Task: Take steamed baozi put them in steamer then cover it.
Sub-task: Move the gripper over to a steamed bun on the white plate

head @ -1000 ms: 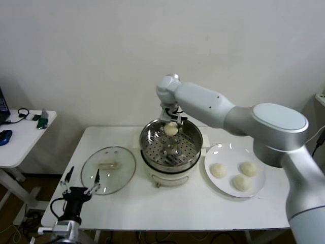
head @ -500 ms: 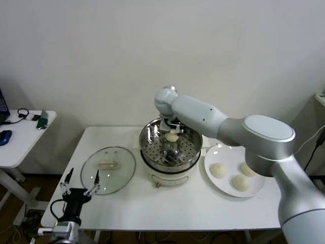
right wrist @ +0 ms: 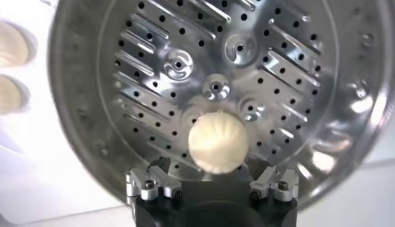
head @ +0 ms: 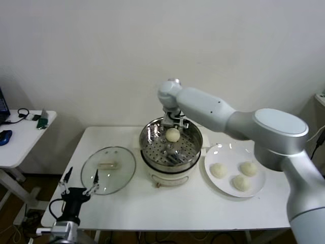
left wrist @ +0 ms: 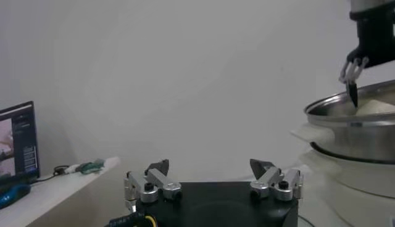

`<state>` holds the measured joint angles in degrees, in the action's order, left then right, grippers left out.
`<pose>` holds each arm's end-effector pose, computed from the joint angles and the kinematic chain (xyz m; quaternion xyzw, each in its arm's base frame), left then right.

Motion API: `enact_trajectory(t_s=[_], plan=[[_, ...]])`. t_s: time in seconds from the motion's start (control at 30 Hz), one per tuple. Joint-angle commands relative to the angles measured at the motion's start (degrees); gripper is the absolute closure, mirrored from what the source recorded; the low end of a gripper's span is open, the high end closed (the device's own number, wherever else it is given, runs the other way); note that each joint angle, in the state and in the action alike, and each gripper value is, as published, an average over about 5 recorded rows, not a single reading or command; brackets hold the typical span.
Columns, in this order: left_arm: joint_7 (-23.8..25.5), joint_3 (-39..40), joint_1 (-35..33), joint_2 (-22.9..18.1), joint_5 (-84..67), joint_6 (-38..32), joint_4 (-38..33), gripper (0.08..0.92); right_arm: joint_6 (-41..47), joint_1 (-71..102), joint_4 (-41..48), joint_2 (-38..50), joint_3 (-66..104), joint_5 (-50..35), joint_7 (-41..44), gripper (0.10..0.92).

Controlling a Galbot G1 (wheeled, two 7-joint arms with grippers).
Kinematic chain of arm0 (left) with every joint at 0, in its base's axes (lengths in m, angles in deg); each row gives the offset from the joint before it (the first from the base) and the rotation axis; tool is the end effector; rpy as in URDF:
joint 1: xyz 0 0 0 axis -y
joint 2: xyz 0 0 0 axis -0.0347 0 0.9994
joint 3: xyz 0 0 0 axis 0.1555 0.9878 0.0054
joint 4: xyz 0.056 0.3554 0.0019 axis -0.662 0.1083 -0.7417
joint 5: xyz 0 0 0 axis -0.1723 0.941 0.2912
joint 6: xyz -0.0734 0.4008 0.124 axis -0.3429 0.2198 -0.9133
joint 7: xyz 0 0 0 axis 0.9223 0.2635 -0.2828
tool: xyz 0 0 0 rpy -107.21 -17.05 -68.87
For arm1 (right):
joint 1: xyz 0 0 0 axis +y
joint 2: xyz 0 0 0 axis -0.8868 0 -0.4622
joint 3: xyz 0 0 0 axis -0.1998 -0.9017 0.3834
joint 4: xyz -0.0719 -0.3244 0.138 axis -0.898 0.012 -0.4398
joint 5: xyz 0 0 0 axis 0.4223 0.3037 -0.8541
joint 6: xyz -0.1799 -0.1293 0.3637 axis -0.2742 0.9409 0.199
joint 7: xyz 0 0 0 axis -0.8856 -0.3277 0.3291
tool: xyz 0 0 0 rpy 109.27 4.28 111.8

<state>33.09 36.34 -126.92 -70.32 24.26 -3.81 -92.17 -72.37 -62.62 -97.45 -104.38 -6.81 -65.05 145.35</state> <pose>0.2202 0.0922 -0.3355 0.0379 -0.9886 -0.1446 0.0182 0.6809 0.1973 -0.0464 0.5839 -0.1437 0.7859 0.1440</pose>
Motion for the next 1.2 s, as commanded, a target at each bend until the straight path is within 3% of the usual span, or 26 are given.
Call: enact_trajectory(t_s=[0.03,0.13,0.27,0.47,0.8,1.2], plan=[[-0.02,0.0,-0.16,0.14,0.19,-0.15,-0.51,0.177,9.54,-9.77,-6.43,8.12,-6.13,-20.15,1.43,0.203],[0.0,0.01,-0.29,0.09,0.71,-0.33,-1.16,0.177,14.85,-15.32,-11.23,14.47,-14.18,-28.91,-5.37,0.202],[-0.01,-0.15,-0.26,0.31,0.87,-0.45,-1.75,0.177,28.61,-22.04,-20.34,23.46,-26.27,-41.06,-16.6,0.203],[-0.02,0.07,-0.81,0.99,0.61,-0.75,-1.35,0.177,38.93,-22.11,-27.06,34.45,-30.1,-47.12,-17.52,0.203],[0.02,0.19,-1.41,1.05,0.64,-0.27,-1.9,0.177,39.92,-5.98,-27.25,43.09,-21.86,-39.9,-15.27,0.203],[-0.1,-0.36,-1.84,0.72,0.9,0.4,-1.77,0.177,38.13,12.01,-16.65,35.16,-9.59,-32.28,-15.55,0.203]])
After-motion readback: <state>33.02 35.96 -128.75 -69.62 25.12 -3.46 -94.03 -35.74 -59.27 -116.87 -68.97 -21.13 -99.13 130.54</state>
